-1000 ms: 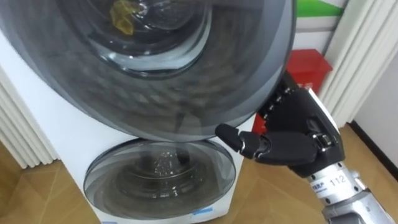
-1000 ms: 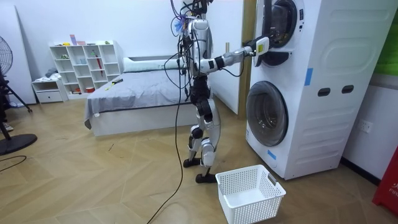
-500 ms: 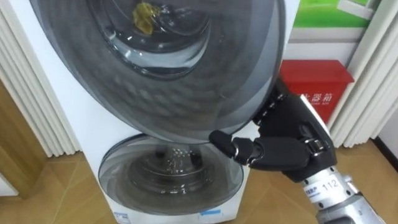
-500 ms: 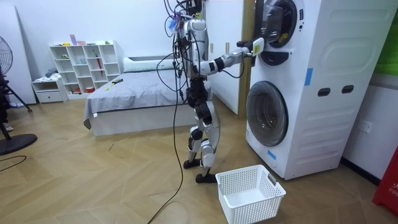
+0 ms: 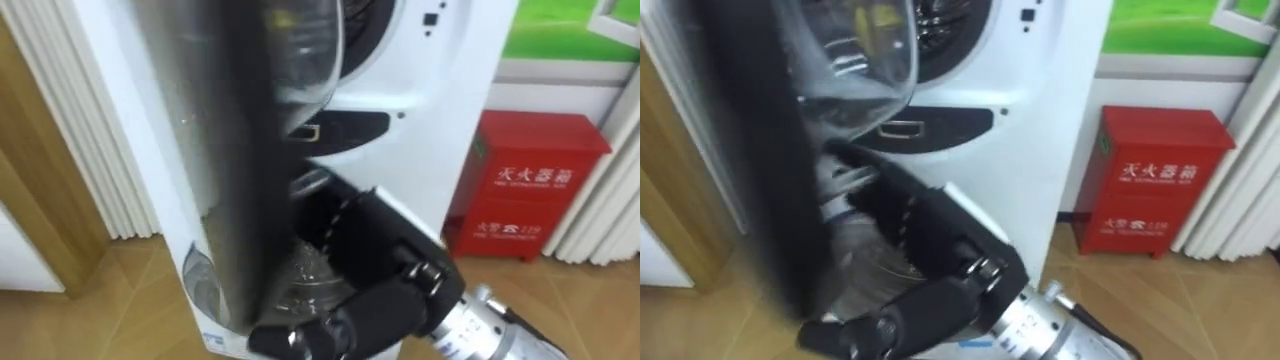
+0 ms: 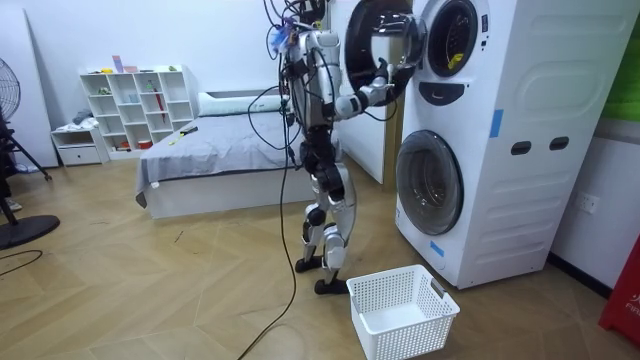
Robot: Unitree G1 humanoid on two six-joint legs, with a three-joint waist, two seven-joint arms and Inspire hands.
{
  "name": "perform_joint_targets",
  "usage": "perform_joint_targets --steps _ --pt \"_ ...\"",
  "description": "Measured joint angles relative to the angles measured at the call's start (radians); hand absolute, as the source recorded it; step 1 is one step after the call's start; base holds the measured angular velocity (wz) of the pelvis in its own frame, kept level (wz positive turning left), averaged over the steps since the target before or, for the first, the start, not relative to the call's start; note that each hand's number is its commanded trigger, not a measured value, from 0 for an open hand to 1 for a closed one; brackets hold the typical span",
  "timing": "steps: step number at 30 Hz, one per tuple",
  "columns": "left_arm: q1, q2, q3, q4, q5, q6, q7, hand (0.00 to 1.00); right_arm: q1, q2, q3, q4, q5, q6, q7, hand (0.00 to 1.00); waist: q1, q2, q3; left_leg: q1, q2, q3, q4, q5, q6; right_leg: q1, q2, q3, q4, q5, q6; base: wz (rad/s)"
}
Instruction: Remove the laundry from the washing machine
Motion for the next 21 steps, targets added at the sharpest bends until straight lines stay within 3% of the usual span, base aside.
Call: perform_joint_targets --steps 5,8,21 --pt "-0.005 0.001 0.003 0.001 -0.003 -0.001 0.0 0.0 -0.01 0.001 0.027 0.0 -0.003 0.0 0.068 0.0 0.018 -0.006 0.0002 0.002 -0.013 -0.024 -0.008 0.002 0.003 0.011 -0.013 -0.019 0.002 -0.015 0.014 0.22" --pt "-0.006 0.002 0.021 0.001 -0.009 -0.003 0.0 0.0 -0.013 0.002 0.032 0.0 -0.003 0.0 0.103 0.0 0.037 -0.014 0.0059 0.009 -0.017 -0.025 -0.009 -0.002 0.01 0.019 -0.018 -0.02 0.0 -0.02 0.022 0.03" --pt "-0.002 0.001 0.035 0.001 -0.01 -0.003 -0.001 0.0 -0.013 0.003 0.033 0.0 -0.003 0.01 0.178 0.0 0.049 -0.019 0.0089 0.017 -0.035 -0.031 -0.026 -0.015 0.03 0.024 -0.032 -0.018 -0.004 -0.026 0.034 0.0"
